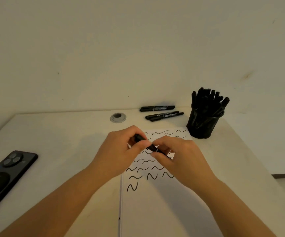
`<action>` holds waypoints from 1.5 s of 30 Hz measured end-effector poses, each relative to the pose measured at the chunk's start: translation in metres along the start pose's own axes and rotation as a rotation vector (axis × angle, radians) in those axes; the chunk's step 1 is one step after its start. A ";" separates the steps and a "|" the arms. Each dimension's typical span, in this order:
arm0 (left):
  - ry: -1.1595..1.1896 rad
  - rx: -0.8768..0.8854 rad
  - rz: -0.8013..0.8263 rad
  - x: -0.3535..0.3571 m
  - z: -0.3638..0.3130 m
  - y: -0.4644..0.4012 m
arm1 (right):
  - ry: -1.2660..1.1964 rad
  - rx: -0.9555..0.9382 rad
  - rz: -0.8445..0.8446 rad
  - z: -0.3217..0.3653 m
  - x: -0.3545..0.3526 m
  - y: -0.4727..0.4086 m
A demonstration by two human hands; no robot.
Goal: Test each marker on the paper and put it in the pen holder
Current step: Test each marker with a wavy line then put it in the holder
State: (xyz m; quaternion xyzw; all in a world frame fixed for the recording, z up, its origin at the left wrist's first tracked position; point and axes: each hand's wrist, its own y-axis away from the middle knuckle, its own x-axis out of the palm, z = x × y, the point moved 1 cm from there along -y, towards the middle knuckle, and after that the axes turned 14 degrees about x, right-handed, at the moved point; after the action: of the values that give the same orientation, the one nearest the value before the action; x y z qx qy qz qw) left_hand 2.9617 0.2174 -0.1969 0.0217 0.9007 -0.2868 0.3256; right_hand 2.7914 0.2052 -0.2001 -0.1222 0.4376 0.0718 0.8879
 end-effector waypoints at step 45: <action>-0.470 -0.255 0.336 0.085 0.133 -0.142 | 0.029 0.154 -0.489 -0.087 -0.060 -0.099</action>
State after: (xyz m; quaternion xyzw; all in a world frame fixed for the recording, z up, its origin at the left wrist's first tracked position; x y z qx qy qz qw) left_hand 2.9388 0.0162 -0.2595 0.0621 0.8132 -0.1110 0.5679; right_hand 2.7120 0.0843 -0.1883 -0.1574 0.4118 -0.1806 0.8792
